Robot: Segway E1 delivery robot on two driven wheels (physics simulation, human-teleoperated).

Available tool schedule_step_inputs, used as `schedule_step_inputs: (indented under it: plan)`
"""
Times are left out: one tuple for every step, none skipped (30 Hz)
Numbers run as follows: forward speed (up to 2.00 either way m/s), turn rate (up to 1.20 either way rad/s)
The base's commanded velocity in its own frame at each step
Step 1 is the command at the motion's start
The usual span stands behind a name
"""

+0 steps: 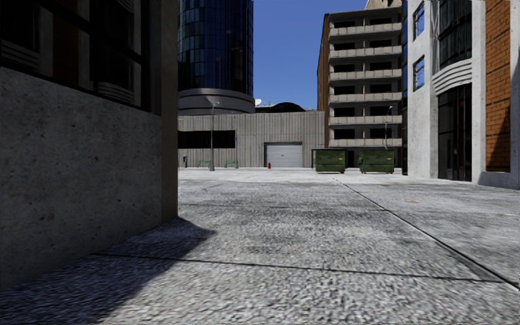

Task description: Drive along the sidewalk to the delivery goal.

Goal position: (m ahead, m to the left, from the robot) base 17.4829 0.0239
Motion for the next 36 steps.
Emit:
schedule_step_inputs:
  plan:
    - [2.0,0.0]
    - [2.0,0.0]
    - [2.0,0.0]
    - [2.0,0.0]
    - [2.0,0.0]
    - [2.0,0.0]
    - [2.0,0.0]
    - [2.0,0.0]
    - [2.0,0.0]
    - [2.0,0.0]
    - [2.0,0.0]
    - [2.0,0.0]
    - [2.0,0.0]
    - [2.0,0.0]
    - [2.0,0.0]
    - [2.0,0.0]
    - [2.0,0.0]
    - [2.0,0.0]
    - [2.0,0.0]
    - [2.0,0.0]
    - [2.0,0.0]
    - [2.0,0.0]
    - [2.0,0.0]
    - [2.0,0.0]
    - [2.0,0.0]
    - [2.0,0.0]
    - [2.0,0.0]
    - [2.0,0.0]
    - [2.0,0.0]
    - [2.0,0.0]
    - [2.0,0.0]
    - [2.0,0.0]
    - [2.0,0.0]
    - [2.0,0.0]
    - [2.0,0.0]
    - [2.0,0.0]
